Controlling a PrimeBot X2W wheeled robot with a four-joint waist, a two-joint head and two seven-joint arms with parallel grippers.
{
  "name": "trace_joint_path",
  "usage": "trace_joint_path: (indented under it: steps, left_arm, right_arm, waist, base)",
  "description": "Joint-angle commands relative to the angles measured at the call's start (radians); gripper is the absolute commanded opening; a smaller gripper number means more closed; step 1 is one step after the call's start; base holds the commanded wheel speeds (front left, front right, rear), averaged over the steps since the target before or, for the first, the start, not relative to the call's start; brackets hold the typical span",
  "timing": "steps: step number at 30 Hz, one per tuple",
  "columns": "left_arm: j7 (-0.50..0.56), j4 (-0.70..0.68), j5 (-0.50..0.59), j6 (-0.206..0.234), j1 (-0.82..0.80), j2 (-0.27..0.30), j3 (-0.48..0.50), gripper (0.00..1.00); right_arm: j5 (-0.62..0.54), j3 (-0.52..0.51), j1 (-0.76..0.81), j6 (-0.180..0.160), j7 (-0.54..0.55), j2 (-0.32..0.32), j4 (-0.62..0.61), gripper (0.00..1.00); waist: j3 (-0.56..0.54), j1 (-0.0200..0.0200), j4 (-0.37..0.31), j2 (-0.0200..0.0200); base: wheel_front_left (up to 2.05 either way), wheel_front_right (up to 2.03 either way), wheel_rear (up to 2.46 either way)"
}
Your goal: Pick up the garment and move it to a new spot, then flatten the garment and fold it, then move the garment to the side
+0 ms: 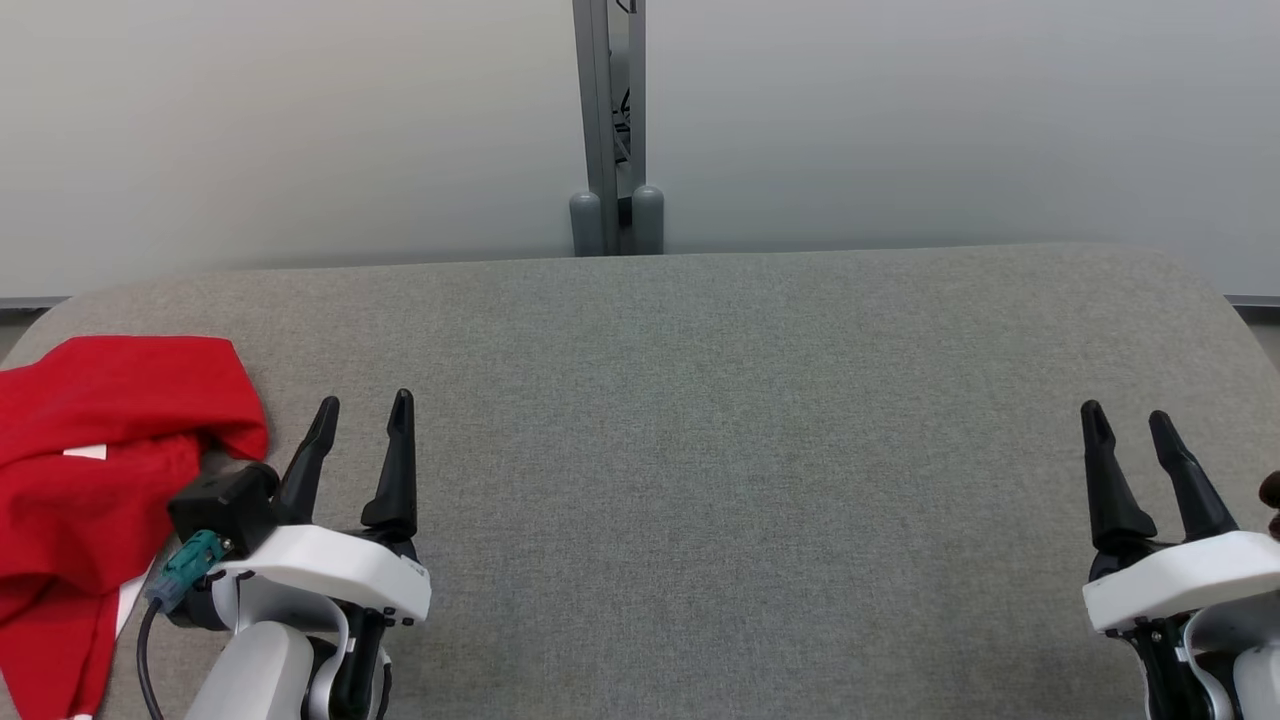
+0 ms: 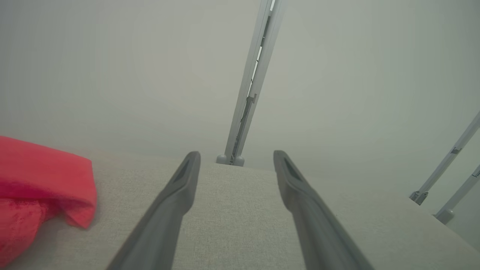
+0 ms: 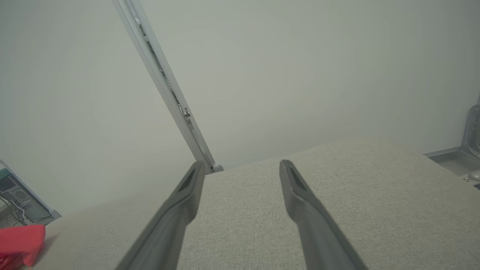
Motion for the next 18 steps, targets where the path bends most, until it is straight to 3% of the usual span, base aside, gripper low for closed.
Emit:
trace_joint_path:
  steps: [1, 18]
  left_arm:
    - [-0.006, -0.007, 0.036, 0.010, -0.025, 0.013, 0.000, 1.00]
    - [0.009, 0.004, 0.179, 0.042, 0.010, 0.022, -0.016, 1.00]
  right_arm:
    - [-0.030, 0.010, 0.004, 0.005, -0.012, -0.007, 0.002, 1.00]
    - [-0.149, 0.039, 0.027, 0.005, -0.053, 0.002, 0.037, 1.00]
  waist:
    - [0.000, 0.0000, -0.001, -0.0001]
    - [-0.004, 0.0000, -0.006, -0.0001]
  base:
    - [0.00, 0.00, 0.00]
    - [0.00, 0.00, 0.00]
